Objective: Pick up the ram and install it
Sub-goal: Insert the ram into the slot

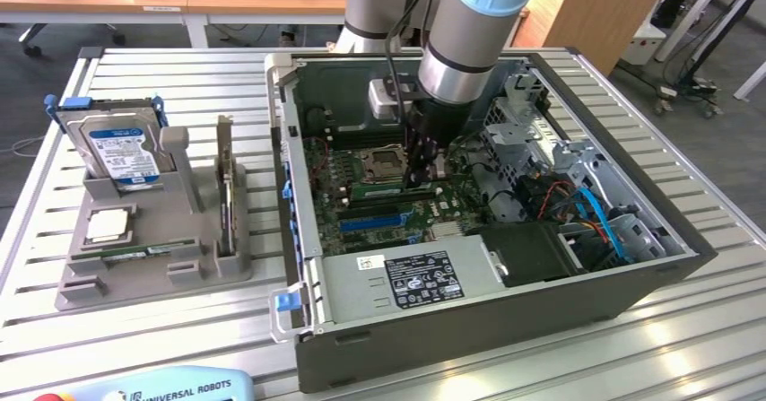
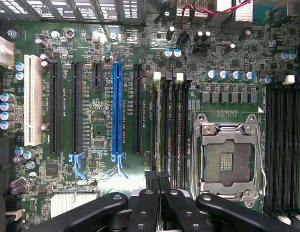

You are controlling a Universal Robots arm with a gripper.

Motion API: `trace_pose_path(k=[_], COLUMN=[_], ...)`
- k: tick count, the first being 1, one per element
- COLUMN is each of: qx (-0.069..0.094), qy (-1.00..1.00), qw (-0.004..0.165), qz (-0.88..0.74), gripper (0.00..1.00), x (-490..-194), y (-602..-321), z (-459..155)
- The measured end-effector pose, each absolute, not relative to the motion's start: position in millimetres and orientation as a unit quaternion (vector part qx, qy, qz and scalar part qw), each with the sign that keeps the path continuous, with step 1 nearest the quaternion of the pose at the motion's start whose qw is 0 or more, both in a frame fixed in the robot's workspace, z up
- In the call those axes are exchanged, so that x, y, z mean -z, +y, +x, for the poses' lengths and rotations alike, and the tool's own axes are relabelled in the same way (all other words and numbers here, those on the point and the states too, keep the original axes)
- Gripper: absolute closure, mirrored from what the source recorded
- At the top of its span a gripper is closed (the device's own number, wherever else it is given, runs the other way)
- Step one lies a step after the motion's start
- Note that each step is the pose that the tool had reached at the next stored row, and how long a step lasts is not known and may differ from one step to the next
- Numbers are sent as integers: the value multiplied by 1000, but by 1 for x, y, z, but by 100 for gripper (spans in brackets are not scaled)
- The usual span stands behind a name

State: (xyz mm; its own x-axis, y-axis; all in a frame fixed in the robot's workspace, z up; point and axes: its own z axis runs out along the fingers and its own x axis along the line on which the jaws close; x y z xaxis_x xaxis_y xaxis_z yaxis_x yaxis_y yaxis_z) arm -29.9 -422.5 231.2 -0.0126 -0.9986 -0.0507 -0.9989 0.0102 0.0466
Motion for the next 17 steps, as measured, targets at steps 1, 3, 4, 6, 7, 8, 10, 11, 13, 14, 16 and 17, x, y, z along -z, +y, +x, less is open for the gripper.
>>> trace_pose_path(k=[1,3,4,6,7,8,10,11,13,14,16,17], qx=[-34,-34,-34,-34,-34,-34,-34,-34,-34,-34,-34,-35], qy=[711,711,711,711,711,711,711,711,711,711,710,710], qw=[2,2,2,2,2,2,2,2,2,2,2,2], qz=[-703,-703,-703,-703,-703,-703,-703,-703,-703,-703,-703,-703], gripper=[89,89,89,89,89,89,89,89,89,89,89,89], x=[-231,-231,-231,-230,-230,-230,-230,-230,-230,-230,-229,-229], y=[-422,-422,-423,-422,-422,-422,-422,-422,-422,-422,-422,-422], z=[-30,-30,-30,-30,-30,-30,-30,-30,-30,-30,-30,-30])
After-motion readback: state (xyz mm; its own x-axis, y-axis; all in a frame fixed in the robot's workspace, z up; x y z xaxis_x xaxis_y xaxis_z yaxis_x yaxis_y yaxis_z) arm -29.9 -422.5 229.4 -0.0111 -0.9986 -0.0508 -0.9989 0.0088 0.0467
